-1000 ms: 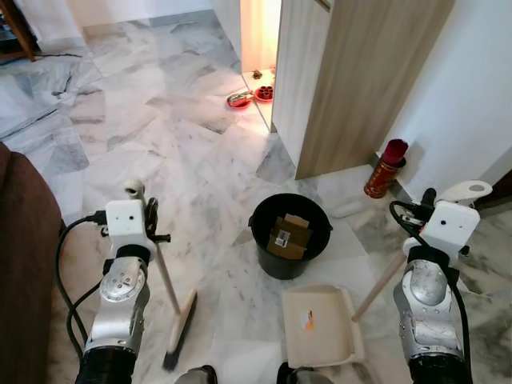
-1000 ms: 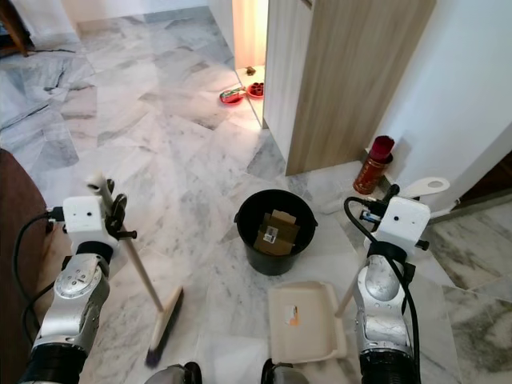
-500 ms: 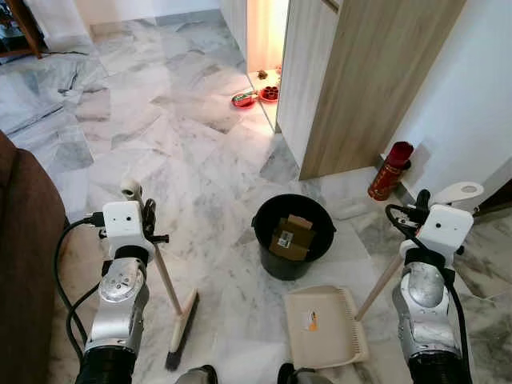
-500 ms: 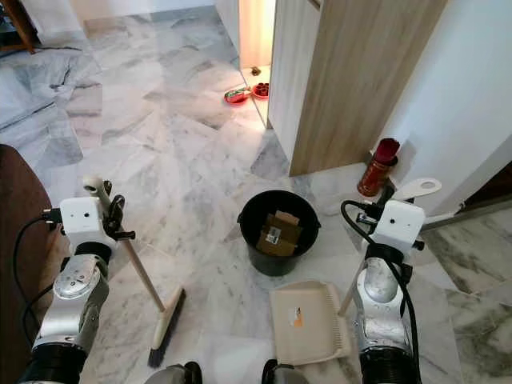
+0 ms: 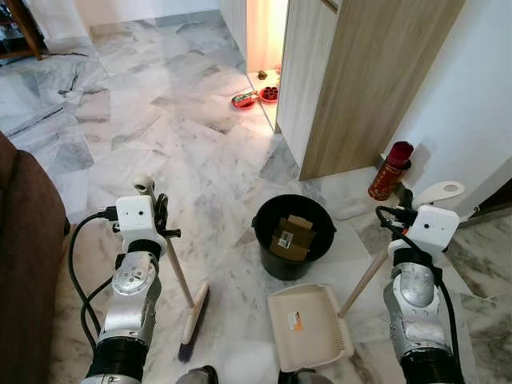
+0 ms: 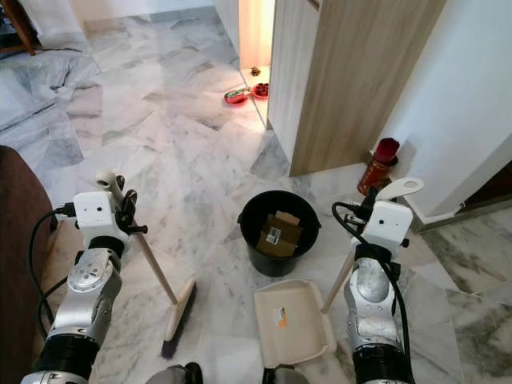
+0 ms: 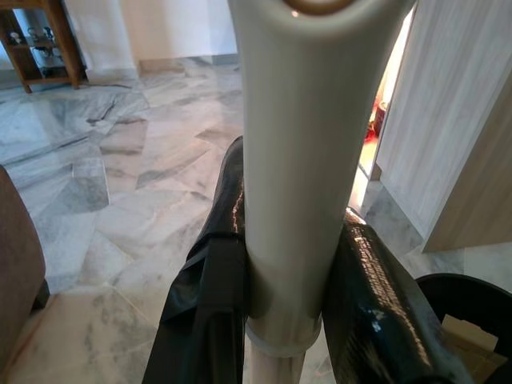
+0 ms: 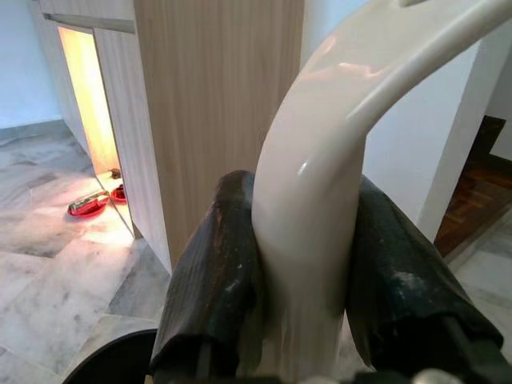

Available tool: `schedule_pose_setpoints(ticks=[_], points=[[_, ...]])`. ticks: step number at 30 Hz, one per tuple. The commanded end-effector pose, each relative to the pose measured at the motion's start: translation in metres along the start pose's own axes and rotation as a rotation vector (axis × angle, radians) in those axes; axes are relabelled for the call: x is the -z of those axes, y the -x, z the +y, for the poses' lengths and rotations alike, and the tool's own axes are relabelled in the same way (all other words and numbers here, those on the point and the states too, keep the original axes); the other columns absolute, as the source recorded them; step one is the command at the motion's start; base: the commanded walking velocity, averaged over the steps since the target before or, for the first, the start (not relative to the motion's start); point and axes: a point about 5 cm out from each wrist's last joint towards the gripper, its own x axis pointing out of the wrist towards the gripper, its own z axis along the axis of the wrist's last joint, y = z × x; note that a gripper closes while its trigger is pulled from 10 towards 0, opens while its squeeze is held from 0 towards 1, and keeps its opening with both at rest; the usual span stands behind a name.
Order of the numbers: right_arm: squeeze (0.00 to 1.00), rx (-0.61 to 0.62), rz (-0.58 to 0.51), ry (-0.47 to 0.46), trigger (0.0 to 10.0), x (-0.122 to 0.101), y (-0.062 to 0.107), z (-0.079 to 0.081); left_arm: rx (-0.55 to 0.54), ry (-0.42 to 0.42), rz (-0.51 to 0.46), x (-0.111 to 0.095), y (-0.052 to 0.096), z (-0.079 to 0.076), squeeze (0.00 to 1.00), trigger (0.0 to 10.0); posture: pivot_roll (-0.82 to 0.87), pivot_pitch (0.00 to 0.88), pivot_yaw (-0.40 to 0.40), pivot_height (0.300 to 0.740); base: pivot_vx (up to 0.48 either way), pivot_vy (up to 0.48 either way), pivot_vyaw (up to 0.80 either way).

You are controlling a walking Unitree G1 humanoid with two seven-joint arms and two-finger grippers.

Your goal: Sweep floor

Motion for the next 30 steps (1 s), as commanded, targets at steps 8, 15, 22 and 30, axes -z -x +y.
schedule_pose_setpoints(ticks=[8, 15, 22, 30], points=[[0.0, -0.014, -0.028, -0.018, 10.0, -0.004, -0.003, 0.003, 0.012, -0.001, -0.033, -0.005, -0.003, -0.006, 0.0, 10.0, 0.03, 0.12, 0.011, 0.74, 0.0, 0.0, 0.0], [0.0, -0.028, -0.021, -0.021, 10.0, -0.002, 0.0, 0.005, 0.015, 0.004, -0.037, -0.004, -0.001, -0.008, 0.0, 10.0, 0.02, 0.113, -0.003, 0.74, 0.0, 0.0, 0.0], [0.0, -0.032, -0.019, -0.02, 10.0, -0.001, 0.002, 0.004, 0.025, 0.015, -0.035, -0.002, -0.001, -0.014, 0.0, 10.0, 0.0, 0.1, -0.006, 0.74, 0.0, 0.0, 0.0], [0.0, -0.033, -0.017, -0.017, 10.0, 0.001, 0.004, 0.004, 0.033, 0.022, -0.041, -0.002, 0.0, -0.018, 0.0, 10.0, -0.01, 0.084, -0.008, 0.74, 0.0, 0.0, 0.0]])
